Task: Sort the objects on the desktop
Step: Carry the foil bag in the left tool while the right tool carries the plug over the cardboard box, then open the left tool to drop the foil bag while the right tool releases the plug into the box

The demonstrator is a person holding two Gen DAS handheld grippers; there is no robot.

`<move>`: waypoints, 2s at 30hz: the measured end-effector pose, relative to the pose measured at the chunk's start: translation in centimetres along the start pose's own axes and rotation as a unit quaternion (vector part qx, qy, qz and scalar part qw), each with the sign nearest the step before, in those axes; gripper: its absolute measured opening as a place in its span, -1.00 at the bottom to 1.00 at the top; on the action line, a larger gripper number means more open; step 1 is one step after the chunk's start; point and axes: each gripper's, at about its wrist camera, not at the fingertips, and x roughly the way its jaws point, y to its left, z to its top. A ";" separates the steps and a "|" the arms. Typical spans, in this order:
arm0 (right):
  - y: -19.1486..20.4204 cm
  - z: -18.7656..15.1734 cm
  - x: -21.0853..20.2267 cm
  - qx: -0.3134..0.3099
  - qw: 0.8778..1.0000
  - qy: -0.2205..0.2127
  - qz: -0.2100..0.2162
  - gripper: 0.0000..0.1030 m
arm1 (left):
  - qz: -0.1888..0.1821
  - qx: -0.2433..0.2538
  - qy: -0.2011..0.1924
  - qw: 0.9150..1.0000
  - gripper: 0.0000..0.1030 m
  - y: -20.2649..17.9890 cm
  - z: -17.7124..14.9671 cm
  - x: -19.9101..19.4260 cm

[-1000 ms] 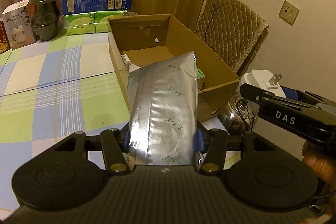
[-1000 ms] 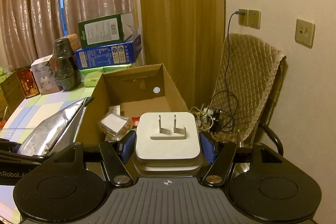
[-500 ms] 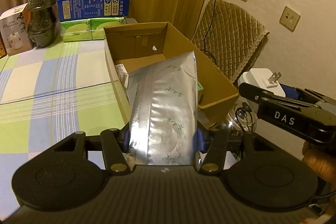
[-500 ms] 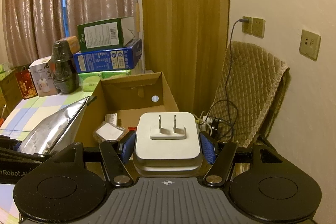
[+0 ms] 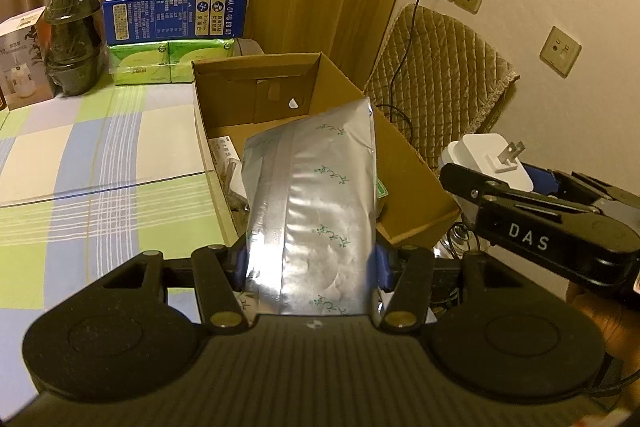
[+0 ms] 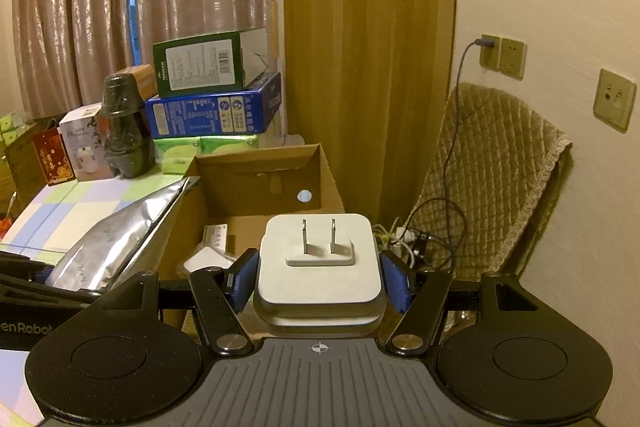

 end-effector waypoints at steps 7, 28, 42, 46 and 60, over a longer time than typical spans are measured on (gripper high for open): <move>-0.7 1.3 1.4 0.016 1.000 0.010 0.013 0.20 | -0.008 -0.017 0.003 1.000 -0.01 0.3 1.6 1.3; -1.7 4.6 6.4 0.019 1.000 0.020 0.008 0.20 | -0.005 -0.064 -0.017 0.998 0.32 3.2 6.1 5.8; 0.0 3.6 7.9 0.022 0.999 0.037 0.025 0.20 | 0.022 -0.068 -0.029 0.997 0.32 6.1 3.8 4.0; 0.5 4.3 8.7 0.023 0.999 0.026 0.040 0.20 | 0.028 -0.069 -0.029 0.997 0.33 6.7 3.3 3.6; -0.9 3.4 5.6 0.055 0.998 0.011 0.037 0.63 | 0.035 -0.066 -0.031 0.997 0.74 7.6 0.8 1.8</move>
